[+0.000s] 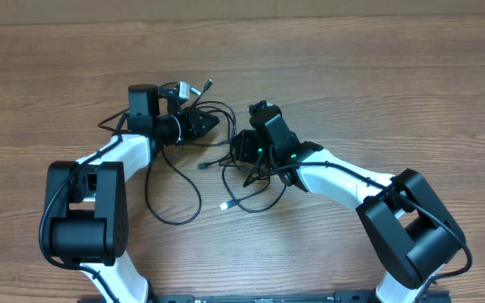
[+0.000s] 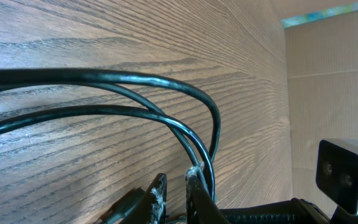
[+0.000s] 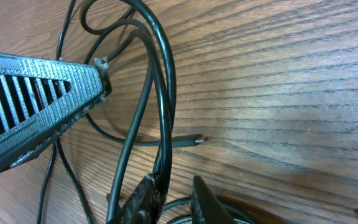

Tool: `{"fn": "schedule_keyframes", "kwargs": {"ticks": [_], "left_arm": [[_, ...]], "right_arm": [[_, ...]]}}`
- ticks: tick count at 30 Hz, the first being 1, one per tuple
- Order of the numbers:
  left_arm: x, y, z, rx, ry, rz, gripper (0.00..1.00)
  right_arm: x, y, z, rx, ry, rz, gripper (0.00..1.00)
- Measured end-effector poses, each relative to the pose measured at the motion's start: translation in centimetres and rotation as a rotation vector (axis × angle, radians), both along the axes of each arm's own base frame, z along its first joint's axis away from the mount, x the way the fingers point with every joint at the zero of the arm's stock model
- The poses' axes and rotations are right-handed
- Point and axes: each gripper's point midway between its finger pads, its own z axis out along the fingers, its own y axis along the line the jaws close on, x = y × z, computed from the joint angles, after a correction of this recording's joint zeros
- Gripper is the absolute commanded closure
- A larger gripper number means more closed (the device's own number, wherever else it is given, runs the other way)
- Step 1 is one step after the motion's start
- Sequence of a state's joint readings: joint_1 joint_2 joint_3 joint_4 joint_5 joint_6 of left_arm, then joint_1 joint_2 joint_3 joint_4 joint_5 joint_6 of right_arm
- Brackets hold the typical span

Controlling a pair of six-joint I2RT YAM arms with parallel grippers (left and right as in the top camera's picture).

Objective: Untangle cables

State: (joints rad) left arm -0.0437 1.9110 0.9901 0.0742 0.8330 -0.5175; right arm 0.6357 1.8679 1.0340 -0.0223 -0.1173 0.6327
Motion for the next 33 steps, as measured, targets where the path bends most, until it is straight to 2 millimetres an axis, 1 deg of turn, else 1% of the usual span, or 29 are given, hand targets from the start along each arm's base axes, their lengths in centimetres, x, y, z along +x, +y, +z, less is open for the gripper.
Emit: {"fn": "schedule_keyframes", "kwargs": {"ticks": [6, 13, 22, 26, 33], "left_arm": [[0.0, 0.0, 0.0, 0.000, 0.000, 0.000, 0.88], [0.0, 0.0, 0.0, 0.000, 0.000, 0.000, 0.88], [0.0, 0.0, 0.0, 0.000, 0.000, 0.000, 0.89], [0.0, 0.0, 0.0, 0.000, 0.000, 0.000, 0.88], [0.0, 0.0, 0.0, 0.000, 0.000, 0.000, 0.88]], "right_arm": [[-0.1, 0.0, -0.4, -0.018, 0.001, -0.025, 0.86], [-0.6, 0.0, -2.6, -0.047, 0.050, -0.076, 0.91], [-0.7, -0.3, -3.1, -0.040, 0.081, -0.118, 0.89], [-1.2, -0.5, -4.4, -0.075, 0.141, -0.125, 0.89], [-0.7, -0.1, -4.6, -0.178, 0.266, -0.131, 0.89]]}}
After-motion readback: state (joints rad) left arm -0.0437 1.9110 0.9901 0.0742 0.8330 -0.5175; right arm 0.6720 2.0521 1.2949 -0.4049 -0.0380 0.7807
